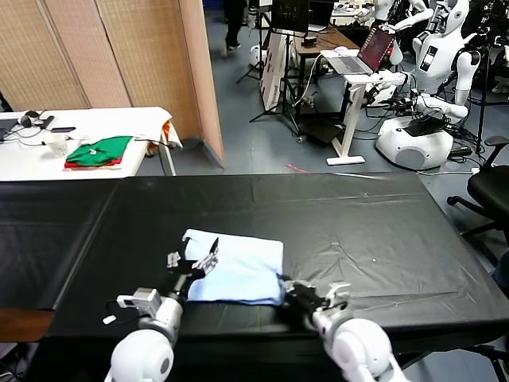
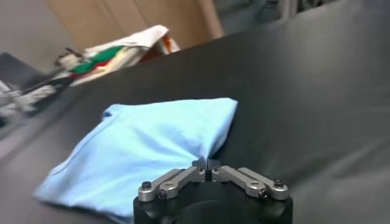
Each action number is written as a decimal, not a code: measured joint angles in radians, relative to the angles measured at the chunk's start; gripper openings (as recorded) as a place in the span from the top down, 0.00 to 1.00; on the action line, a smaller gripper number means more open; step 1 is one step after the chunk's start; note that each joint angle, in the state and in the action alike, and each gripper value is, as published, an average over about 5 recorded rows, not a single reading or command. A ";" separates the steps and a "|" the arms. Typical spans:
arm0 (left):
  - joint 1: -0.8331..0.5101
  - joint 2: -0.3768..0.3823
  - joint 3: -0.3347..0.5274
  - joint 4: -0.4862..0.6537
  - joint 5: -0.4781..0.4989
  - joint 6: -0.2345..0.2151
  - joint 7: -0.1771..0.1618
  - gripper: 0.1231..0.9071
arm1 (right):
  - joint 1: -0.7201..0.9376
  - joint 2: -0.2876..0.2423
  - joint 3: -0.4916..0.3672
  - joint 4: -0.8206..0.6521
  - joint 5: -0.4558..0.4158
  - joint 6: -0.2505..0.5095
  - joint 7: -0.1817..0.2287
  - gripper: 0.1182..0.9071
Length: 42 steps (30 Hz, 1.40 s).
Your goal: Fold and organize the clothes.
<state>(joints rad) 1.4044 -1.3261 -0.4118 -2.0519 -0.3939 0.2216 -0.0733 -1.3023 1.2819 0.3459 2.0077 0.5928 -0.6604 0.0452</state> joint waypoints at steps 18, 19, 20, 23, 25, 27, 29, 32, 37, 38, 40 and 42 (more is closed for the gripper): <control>0.083 0.098 -0.029 -0.060 -0.023 0.005 -0.059 0.00 | -0.151 -0.099 0.168 0.166 -0.116 -0.043 0.030 0.02; 0.090 0.104 -0.031 -0.067 -0.020 0.009 -0.066 0.00 | -0.173 -0.102 0.178 0.180 -0.132 -0.016 0.030 0.01; 0.099 0.110 -0.034 -0.074 -0.018 0.015 -0.073 0.00 | -0.198 -0.105 0.189 0.193 -0.150 0.019 0.031 0.01; 0.130 0.128 -0.041 -0.099 -0.013 0.033 -0.084 0.00 | -0.278 -0.110 0.213 0.220 -0.202 0.153 0.051 0.00; 0.155 0.139 -0.043 -0.116 -0.008 0.039 -0.089 0.00 | -0.337 -0.108 0.220 0.225 -0.240 0.260 0.078 0.00; 0.182 0.149 -0.046 -0.132 0.002 0.040 -0.091 0.00 | -0.398 -0.103 0.220 0.225 -0.278 0.375 0.107 0.00; 0.213 0.158 -0.051 -0.147 0.019 0.038 -0.089 0.00 | -0.458 -0.095 0.214 0.222 -0.318 0.486 0.136 0.00; 0.263 0.165 -0.055 -0.166 0.044 0.038 -0.086 0.00 | -0.542 -0.084 0.201 0.217 -0.381 0.629 0.178 0.00; 0.346 0.165 -0.066 -0.198 0.071 0.051 -0.089 0.00 | -0.665 -0.068 0.171 0.236 -0.442 0.742 0.240 0.00; 0.360 0.164 -0.071 -0.205 0.073 0.057 -0.091 0.00 | -0.687 -0.066 0.166 0.244 -0.446 0.748 0.250 0.00; 0.383 0.164 -0.082 -0.216 0.074 0.070 -0.096 0.00 | -0.727 -0.064 0.160 0.261 -0.446 0.750 0.269 0.00; 0.402 0.164 -0.094 -0.225 0.073 0.081 -0.099 0.00 | -0.763 -0.063 0.158 0.281 -0.437 0.739 0.285 0.00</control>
<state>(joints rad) 1.8063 -1.1623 -0.5059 -2.2772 -0.3206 0.3026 -0.1728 -2.0654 1.2184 0.5035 2.2886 0.1562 0.0784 0.3303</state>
